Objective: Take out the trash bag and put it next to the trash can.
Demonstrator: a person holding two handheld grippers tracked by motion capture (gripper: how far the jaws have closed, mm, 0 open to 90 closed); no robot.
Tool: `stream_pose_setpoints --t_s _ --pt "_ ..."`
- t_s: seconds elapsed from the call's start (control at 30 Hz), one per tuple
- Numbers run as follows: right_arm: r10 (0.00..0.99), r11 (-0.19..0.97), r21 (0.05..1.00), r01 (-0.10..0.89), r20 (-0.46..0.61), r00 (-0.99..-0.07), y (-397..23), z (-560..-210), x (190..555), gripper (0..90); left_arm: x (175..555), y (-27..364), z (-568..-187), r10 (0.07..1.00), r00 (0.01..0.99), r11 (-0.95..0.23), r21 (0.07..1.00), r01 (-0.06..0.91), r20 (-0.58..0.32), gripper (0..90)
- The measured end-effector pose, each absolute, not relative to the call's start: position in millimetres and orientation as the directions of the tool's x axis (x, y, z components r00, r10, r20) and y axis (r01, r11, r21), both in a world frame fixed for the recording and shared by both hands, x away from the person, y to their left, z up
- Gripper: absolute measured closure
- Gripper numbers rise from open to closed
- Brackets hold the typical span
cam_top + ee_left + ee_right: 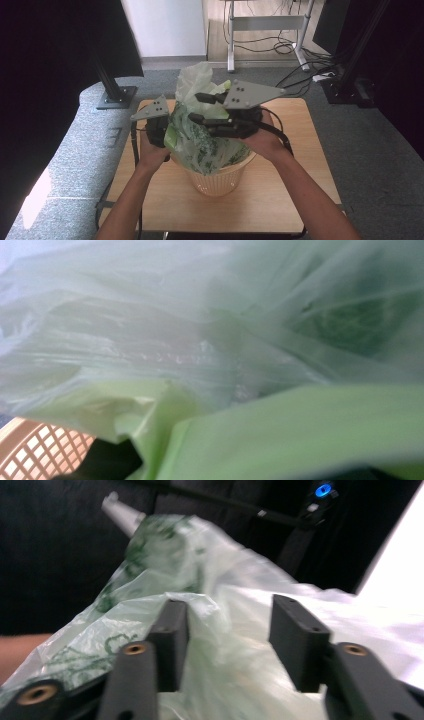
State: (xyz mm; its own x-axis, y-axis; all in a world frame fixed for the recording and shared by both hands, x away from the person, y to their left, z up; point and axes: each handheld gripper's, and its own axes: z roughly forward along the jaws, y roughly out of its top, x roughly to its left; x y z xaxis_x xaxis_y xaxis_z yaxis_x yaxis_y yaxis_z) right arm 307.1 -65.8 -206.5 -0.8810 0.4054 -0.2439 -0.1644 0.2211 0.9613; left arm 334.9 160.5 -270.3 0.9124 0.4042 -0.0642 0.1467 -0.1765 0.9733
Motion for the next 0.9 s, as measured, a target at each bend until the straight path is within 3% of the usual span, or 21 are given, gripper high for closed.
stream_pose_setpoints --t_s 0.13,0.43,0.9 --pt "0.44 0.134 0.982 -0.136 -0.182 -0.88 -92.6 -204.9 307.7 42.4 336.7 166.6 -269.9 0.413 0.907 -0.172 0.972 0.161 -0.077 89.8" --pt "0.513 0.117 0.992 -0.056 -0.108 -0.851 -150.5 -235.3 321.9 37.9 337.3 183.1 -255.0 0.426 0.902 -0.171 0.972 0.162 -0.076 89.8" --pt "0.451 0.176 0.984 0.012 -0.07 -0.89 -153.9 -267.5 335.1 21.7 329.8 175.8 -231.4 0.392 0.918 -0.21 0.966 0.153 -0.06 89.7"
